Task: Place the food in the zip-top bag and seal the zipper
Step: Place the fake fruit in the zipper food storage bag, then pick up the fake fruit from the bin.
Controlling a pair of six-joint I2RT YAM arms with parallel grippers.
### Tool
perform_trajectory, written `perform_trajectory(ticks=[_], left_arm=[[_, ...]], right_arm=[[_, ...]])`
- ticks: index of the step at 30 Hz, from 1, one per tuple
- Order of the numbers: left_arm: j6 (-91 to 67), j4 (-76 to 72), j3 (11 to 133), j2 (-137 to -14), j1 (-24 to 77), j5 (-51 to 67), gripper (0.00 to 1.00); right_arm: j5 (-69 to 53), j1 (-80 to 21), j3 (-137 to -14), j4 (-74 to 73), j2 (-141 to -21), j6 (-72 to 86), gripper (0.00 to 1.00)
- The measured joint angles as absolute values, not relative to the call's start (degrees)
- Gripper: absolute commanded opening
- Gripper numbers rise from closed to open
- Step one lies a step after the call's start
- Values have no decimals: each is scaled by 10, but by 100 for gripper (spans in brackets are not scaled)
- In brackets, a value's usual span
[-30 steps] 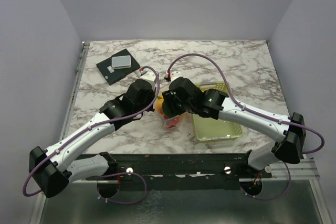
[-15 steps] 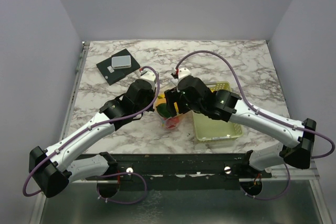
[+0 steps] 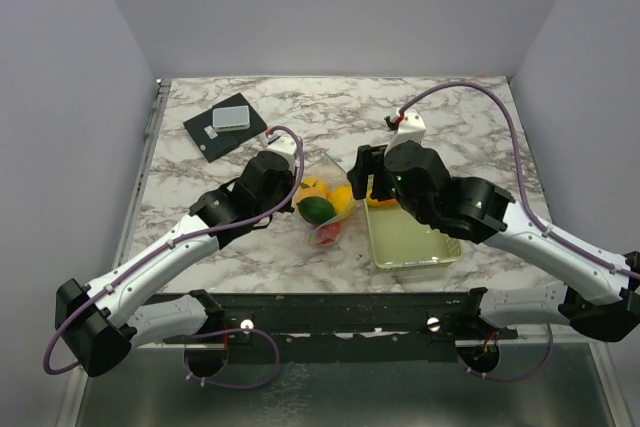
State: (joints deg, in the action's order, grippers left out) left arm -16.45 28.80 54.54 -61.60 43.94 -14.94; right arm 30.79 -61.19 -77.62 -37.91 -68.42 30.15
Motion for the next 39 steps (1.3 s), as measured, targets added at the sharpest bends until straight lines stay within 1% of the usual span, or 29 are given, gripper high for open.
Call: perform_trajectory(ticks=[11,16,22,28,31,35,39], left_arm=[[-164,288,545,-616,439,-150,0],[-164,288,545,-616,439,-150,0],[-164,288,545,-616,439,-150,0],[-164,288,545,-616,439,-150,0],[-164,288,545,-616,439,-150,0],[-164,288,545,-616,439,-150,0],[-164,288,545,-616,439,-150,0]], right_arm=[[463,-606,-755,-483,-676,397,73],[478,-571,-729,-507,-673,414,73],[448,-509,-681,-502,-672,410,73],[387,-453,-638,-468,-680,409,74],[358,-430,-622,-448,-697,417,77],[319,-404,-604,-422,-723,436,78],[289,-385,-588,-394,-740,466,82]])
